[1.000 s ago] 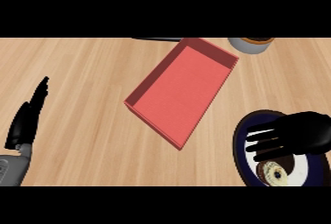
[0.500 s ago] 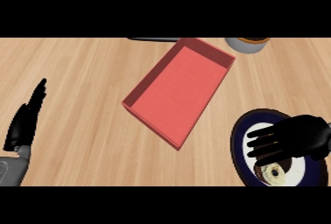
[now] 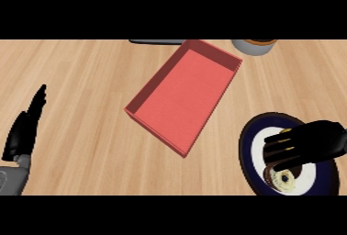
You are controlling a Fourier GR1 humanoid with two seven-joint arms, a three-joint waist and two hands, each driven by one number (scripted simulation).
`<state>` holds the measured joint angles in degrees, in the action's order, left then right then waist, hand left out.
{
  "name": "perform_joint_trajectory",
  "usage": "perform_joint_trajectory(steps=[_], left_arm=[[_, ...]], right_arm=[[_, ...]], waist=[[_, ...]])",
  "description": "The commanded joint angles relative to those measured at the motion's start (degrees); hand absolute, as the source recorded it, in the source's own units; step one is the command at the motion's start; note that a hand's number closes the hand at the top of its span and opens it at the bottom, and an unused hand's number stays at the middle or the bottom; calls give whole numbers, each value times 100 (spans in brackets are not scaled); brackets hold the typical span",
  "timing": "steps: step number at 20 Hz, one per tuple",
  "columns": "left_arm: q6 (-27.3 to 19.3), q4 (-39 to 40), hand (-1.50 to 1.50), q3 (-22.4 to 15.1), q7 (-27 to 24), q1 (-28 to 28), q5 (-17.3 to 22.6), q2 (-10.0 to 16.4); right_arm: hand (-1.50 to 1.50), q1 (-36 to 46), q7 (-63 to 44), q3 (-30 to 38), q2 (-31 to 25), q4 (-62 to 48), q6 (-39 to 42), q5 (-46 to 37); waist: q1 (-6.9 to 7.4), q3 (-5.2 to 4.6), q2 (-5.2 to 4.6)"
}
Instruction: Pick the lemon from the plate and place it in the cardboard box
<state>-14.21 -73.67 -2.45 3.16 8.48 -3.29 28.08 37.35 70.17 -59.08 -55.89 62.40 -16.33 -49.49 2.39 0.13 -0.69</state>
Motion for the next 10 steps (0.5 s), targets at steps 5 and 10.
perform_joint_trajectory(steps=[5,10], left_arm=[[214,-294,0,141,98,-270,108,144],[116,-33,0,196,78,37,38,70]], right_arm=[[-150,229,919,-52,833,-1059,-809,-280],[150,65,1160,148,1106,-830,-1266,454]], waist=[[18,1,30],[-27,6,-13]])
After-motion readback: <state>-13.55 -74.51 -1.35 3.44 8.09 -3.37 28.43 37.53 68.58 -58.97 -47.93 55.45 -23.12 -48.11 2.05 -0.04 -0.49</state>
